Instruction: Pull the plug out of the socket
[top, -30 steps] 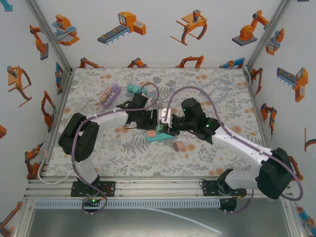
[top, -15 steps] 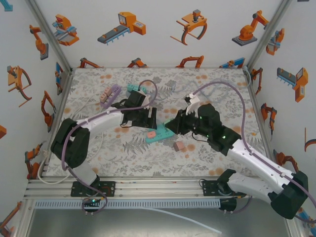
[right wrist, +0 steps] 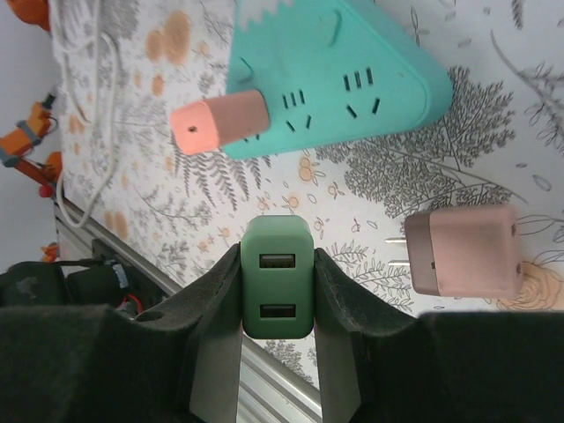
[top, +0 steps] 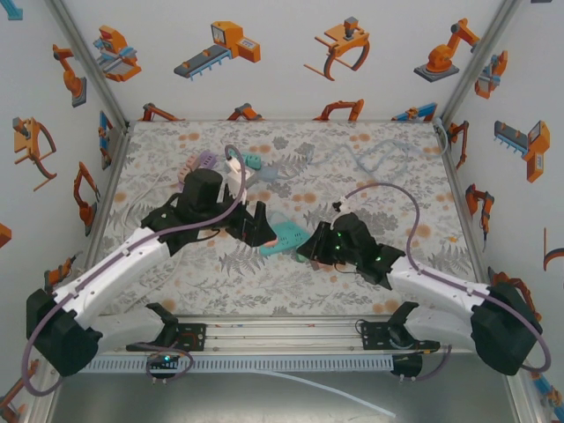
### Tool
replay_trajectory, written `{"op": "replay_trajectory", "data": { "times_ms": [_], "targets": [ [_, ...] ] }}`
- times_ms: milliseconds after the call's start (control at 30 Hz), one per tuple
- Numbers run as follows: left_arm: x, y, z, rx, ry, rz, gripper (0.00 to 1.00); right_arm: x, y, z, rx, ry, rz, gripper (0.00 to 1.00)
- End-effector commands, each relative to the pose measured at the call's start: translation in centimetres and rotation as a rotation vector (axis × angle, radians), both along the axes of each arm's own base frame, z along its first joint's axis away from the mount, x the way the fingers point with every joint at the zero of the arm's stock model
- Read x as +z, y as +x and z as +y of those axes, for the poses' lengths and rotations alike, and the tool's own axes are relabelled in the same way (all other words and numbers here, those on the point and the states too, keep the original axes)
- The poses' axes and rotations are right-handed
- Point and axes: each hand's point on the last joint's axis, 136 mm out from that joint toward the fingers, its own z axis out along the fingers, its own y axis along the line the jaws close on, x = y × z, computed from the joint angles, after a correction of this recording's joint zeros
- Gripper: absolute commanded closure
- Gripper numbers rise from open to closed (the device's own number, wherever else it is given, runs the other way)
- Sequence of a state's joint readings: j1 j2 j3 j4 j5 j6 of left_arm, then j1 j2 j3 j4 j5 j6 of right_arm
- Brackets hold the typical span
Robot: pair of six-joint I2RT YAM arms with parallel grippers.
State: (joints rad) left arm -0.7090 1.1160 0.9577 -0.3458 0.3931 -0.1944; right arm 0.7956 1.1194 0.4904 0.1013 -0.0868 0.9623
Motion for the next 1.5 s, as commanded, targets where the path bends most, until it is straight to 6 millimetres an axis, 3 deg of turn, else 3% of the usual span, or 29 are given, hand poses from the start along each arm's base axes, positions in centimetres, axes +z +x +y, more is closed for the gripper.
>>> {"op": "replay_trajectory", "data": {
  "times_ms": [0,133,300,600,667,1167,1467],
  "targets": [
    [-1.0,-2.5,1.0,-0.077,0.054,-0.010,0.07,0.6,0.7,1.6,-0.036,0.057,-0.028,1.00],
    [-0.7,-3.0,1.9,-0.056,0.054,-0.033,0.05,-1.3,0.5,2.4,-0.049,0.021,-0.013,0.95],
    [-1.0,-2.9,2.1,-0.046,0.069,-0.033,0.04,-3.9,0.0,1.7,-0.101,-0.044,0.029,0.87],
    [-2.1,-2.1,2.0,-0.019,0.102,-0.006,0.04,-5.4,-0.7,0.7,-0.100,-0.102,0.040,0.74],
    [-2.3,-2.0,2.0,-0.011,0.108,-0.004,0.04,-5.7,-0.8,0.5,-0.100,-0.119,0.047,0.66],
    [-2.8,-1.7,2.1,0.012,0.123,0.007,0.04,-5.6,-1.7,-1.0,-0.091,-0.178,0.050,0.54],
    [-2.9,-1.3,2.3,0.036,0.134,0.003,0.04,-3.2,-2.4,-2.8,-0.066,-0.228,-0.003,0.54]
  ]
}}
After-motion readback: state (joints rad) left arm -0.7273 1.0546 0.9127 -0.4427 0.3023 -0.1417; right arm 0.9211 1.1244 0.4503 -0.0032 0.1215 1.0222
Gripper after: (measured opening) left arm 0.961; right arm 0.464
